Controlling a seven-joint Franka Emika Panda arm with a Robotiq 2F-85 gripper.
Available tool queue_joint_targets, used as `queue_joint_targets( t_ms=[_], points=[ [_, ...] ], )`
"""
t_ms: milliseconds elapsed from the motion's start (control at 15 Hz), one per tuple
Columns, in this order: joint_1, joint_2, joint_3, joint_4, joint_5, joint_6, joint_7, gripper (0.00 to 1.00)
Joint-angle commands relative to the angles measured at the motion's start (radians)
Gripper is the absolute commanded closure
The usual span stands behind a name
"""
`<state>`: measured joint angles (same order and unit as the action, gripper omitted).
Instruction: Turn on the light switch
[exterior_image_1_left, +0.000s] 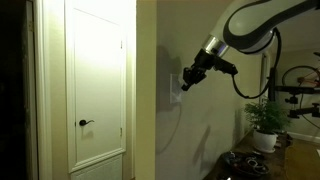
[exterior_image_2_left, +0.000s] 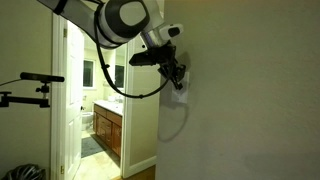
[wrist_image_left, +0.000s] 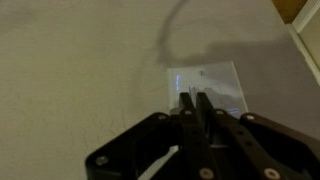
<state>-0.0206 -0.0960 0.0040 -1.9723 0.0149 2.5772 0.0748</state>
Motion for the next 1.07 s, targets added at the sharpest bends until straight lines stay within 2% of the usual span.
queue_joint_targets(
  t_ms=[0, 533, 733, 1000],
  points=[
    [0.004, -0.104, -0.004, -0.083, 0.000, -0.139, -0.009, 0.56],
    [-0.004, -0.162, -0.005, -0.102, -0.008, -0.571, 0.008, 0.05],
    [-0.001, -0.168, -0.005, -0.130, -0.001, -0.680, 0.004, 0.00],
    [0.002, -0.188, -0.001, -0.186, -0.001, -0.726, 0.000, 0.00]
  ],
)
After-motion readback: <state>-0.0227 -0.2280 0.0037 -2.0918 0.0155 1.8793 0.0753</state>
